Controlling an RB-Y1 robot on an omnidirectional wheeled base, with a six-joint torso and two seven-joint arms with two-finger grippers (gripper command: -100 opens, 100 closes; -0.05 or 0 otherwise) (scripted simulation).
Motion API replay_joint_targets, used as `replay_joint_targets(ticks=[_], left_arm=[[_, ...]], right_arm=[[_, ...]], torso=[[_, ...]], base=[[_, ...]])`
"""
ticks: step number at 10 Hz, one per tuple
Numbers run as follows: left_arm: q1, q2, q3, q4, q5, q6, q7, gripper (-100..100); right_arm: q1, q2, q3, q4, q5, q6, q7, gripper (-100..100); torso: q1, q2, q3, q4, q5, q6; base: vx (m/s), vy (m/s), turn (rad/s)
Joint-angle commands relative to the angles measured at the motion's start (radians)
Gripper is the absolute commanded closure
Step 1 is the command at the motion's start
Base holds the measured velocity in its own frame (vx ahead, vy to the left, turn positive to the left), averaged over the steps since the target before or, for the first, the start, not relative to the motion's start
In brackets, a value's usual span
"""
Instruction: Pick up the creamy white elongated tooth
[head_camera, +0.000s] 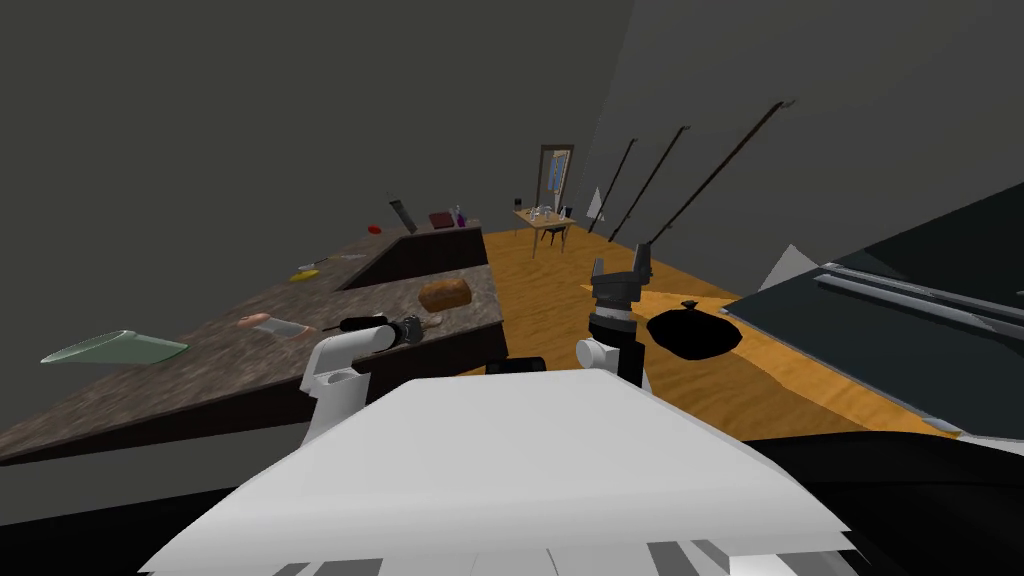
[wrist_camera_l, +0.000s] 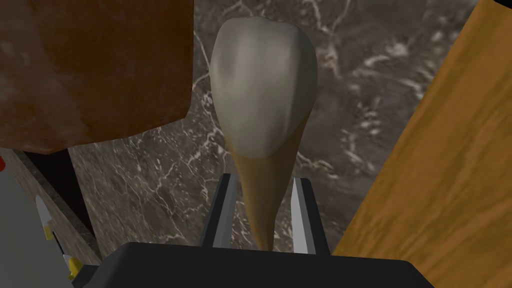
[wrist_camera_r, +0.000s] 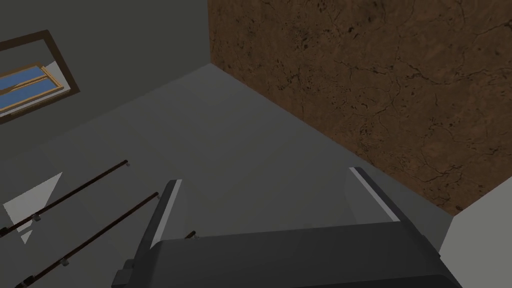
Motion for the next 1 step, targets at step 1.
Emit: replay_joint_targets(ticks=[1], left_arm=[[0.000, 0.000, 0.000, 0.000, 0.000, 0.000, 0.000, 0]], right_arm=[[0.000, 0.000, 0.000, 0.000, 0.000, 0.000, 0.000, 0]], torso=[[0.000, 0.000, 0.000, 0.000, 0.000, 0.000]], base=[[0.000, 0.000, 0.000]])
